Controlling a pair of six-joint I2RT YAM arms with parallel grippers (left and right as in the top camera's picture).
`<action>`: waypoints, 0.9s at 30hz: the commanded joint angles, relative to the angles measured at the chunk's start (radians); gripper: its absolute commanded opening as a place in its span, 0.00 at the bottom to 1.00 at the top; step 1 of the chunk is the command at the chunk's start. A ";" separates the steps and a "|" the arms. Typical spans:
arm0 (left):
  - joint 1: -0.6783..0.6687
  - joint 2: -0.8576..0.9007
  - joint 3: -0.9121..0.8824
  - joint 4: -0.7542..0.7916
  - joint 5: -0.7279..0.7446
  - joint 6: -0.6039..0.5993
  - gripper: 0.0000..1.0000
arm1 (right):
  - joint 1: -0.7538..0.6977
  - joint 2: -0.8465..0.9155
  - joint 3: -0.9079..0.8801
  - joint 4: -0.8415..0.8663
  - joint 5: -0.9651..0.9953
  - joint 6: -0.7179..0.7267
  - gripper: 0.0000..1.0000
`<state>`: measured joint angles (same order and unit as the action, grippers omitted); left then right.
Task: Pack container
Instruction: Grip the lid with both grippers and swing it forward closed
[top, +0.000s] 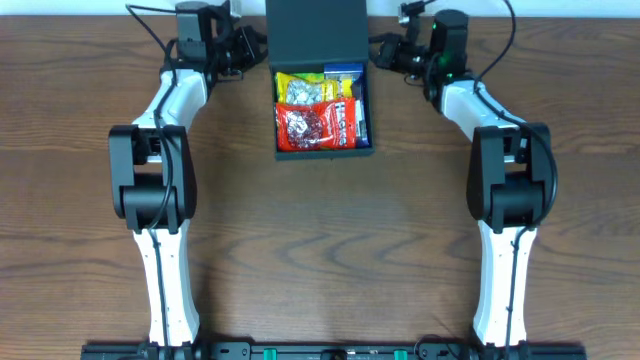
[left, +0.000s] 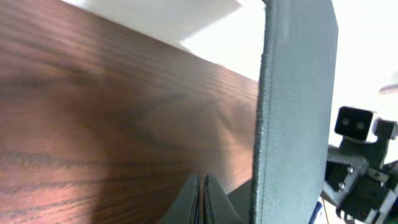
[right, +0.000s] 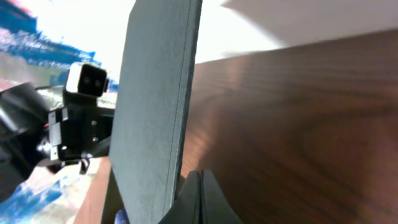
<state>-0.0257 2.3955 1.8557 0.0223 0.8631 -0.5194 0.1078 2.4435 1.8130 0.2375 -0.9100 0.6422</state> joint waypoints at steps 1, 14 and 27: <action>-0.012 -0.054 0.028 -0.025 0.084 0.074 0.06 | 0.017 -0.010 0.067 -0.047 -0.119 -0.065 0.01; -0.014 -0.075 0.028 -0.081 0.068 0.124 0.06 | 0.024 -0.010 0.082 -0.185 0.003 -0.219 0.01; -0.014 -0.075 0.028 -0.066 0.009 0.150 0.06 | 0.038 -0.010 0.086 -0.139 0.076 -0.285 0.01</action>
<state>-0.0265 2.3802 1.8599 -0.0494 0.8524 -0.3901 0.1165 2.4435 1.8633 0.0879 -0.8093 0.3790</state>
